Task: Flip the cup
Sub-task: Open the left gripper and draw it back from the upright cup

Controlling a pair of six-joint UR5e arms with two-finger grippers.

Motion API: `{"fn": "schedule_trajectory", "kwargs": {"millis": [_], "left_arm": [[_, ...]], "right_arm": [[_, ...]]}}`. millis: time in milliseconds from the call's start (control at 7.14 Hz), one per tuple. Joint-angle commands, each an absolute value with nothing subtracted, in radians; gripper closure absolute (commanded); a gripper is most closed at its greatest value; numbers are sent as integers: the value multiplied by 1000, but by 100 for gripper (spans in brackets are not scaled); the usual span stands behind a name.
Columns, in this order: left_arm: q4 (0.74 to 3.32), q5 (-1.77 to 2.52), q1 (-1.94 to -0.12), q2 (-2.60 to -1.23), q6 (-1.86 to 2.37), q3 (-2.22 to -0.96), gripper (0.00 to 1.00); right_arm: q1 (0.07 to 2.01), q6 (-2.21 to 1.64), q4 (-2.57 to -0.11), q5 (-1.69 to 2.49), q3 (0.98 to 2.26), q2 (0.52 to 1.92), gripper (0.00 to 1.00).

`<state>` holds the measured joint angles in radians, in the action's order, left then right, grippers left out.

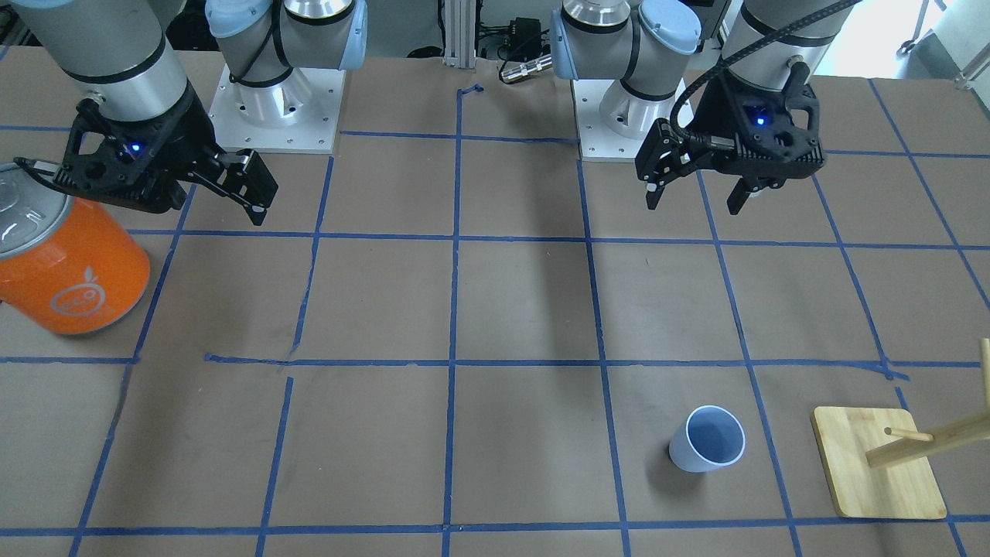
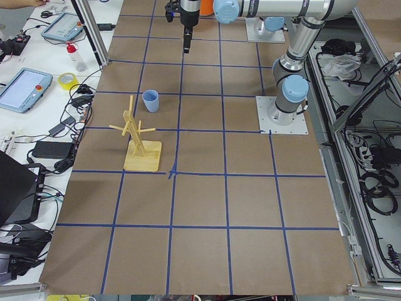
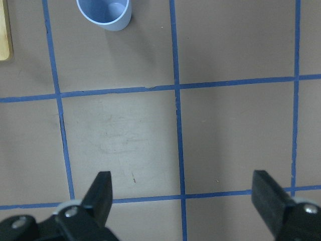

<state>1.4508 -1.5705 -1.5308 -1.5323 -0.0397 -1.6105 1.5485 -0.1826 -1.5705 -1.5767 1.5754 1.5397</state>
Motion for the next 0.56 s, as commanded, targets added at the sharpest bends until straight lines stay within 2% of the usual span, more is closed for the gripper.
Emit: {"fn": "schedule_trajectory", "kwargs": {"millis": [0,420], "left_arm": [[1430,-1582,-1551,-1560,-9,-1583,0],[1422,-1580,-1555,-1560,-11,-1582,0]], "right_arm": [[1548,-186,-1569,-1574,1574,1531,0],[1549,-173,-1602,-1575,1557,1633,0]]}}
